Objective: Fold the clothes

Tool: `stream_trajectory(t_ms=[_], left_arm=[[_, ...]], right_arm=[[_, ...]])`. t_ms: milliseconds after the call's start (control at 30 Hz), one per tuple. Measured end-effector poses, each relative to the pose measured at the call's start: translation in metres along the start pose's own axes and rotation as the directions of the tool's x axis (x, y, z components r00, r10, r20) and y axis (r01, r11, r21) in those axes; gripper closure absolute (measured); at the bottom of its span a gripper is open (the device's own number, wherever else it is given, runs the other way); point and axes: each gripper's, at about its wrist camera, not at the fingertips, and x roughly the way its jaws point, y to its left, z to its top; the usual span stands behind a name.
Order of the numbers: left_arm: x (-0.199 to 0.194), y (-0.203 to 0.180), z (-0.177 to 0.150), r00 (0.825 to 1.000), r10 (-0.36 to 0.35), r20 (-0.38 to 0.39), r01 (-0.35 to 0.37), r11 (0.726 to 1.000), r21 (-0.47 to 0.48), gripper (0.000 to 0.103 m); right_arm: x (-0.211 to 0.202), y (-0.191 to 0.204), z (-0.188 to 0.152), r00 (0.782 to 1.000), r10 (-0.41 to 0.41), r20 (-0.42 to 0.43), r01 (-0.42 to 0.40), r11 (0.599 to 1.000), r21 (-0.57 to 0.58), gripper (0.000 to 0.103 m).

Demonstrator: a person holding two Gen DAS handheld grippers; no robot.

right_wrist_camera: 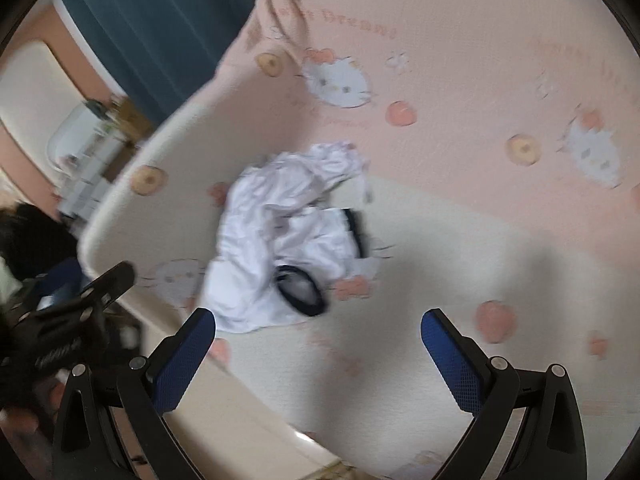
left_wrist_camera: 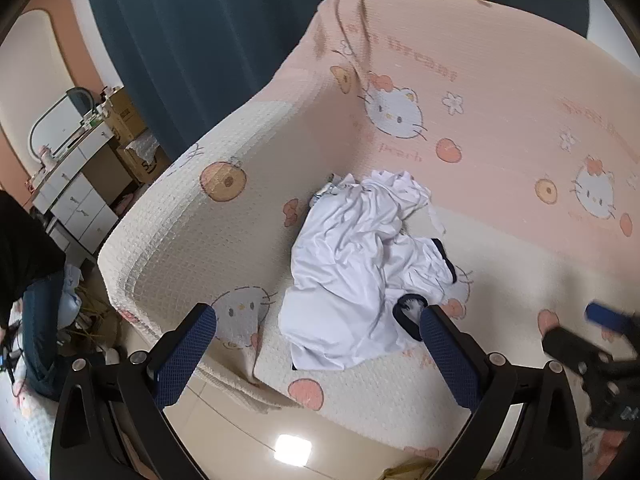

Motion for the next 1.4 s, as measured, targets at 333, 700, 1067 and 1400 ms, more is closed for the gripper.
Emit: stream_trajectory(t_ms=[333,700,1067,1400], left_arm=[[0.033,-0.027,-0.003,0.991,-0.12,-0.066,0.119,0.993,-0.028,0.0],[0.054,-0.07,-0.024,0.99,-0.139,-0.039,0.143,0.983,0.114,0.0],[0.127,-0.071,-0.038,0.966,-0.238,-0.104,0.247,0.965,0.087,0.0],[0.164,-0.066,-0.043,0.958,-0.249,-0.141,0.256,0.966,0.035,0.0]], right_arm=[[0.018,-0.043,-0.004,0.951,0.294,0.093,-0.307,0.937,0.168,0.0],[0.041,-0.116,-0.012,0.947,0.299,0.117,-0.32,0.843,0.432,0.0],[0.093,-0.111,-0.022,0.965,0.263,0.016,-0.24,0.851,0.466,0.0],[0.133,-0.102,-0.009,0.939,0.345,-0.013,-0.307,0.852,0.424,0.011]])
